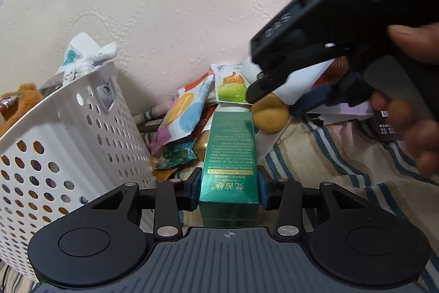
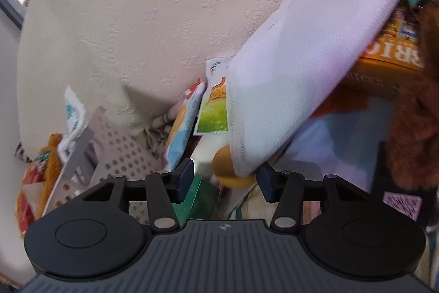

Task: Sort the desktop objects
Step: 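Close the right gripper on the yellow gourd toy while the left gripper holds the green box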

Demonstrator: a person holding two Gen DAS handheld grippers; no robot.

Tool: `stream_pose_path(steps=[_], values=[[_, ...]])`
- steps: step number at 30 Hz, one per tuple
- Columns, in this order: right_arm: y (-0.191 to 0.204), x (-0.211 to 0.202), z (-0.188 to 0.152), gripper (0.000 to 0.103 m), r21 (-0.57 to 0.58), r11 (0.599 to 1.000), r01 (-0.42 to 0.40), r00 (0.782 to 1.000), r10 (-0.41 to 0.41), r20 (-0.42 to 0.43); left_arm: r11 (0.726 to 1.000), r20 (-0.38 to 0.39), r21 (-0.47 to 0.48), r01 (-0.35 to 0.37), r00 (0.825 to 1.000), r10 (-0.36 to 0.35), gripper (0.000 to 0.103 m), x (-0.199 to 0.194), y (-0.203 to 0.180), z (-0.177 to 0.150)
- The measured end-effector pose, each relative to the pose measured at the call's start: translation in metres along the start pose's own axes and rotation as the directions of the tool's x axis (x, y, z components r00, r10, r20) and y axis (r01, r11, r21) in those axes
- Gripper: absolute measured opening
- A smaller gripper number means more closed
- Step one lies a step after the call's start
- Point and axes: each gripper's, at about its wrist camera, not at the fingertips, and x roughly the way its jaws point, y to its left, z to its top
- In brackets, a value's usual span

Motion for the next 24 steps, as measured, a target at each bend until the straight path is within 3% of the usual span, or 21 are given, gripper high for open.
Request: stream_pose_path(steps=[5, 9, 12, 14, 15, 24], values=[[0.005, 0.024, 0.006, 0.055, 0.008, 0.999, 0.04, 0.999, -0.04, -0.017, 1.0, -0.028, -0.006, 0.012, 1.0, -0.012, 0.044, 0.008, 0.003, 0.0], [0.006, 0.034, 0.011, 0.045, -0.001, 0.999, 0.044, 0.999, -0.044, -0.022, 1.0, -0.047, -0.01, 0.014, 0.999, -0.014, 0.049, 0.014, 0.005, 0.0], [0.007, 0.036, 0.009, 0.045, -0.042, 0.998, 0.047, 0.999, -0.048, -0.021, 0.999, -0.101, -0.03, 0.018, 0.995, -0.021, 0.055, 0.028, 0.009, 0.001], [0.008, 0.034, 0.006, 0.045, -0.055, 0.997, 0.045, 0.999, -0.046, -0.009, 0.998, -0.134, -0.055, 0.025, 0.991, -0.032, 0.053, 0.035, 0.013, -0.001], [0.007, 0.032, 0.005, 0.045, -0.053, 0.998, 0.041, 0.999, -0.041, -0.001, 0.997, -0.135, -0.068, 0.037, 0.99, -0.046, 0.047, 0.036, 0.015, -0.002], [-0.005, -0.018, -0.004, 0.045, -0.072, 0.997, 0.012, 1.0, -0.011, 0.015, 0.998, -0.106, -0.062, 0.008, 0.994, -0.015, 0.045, 0.023, 0.013, -0.003]])
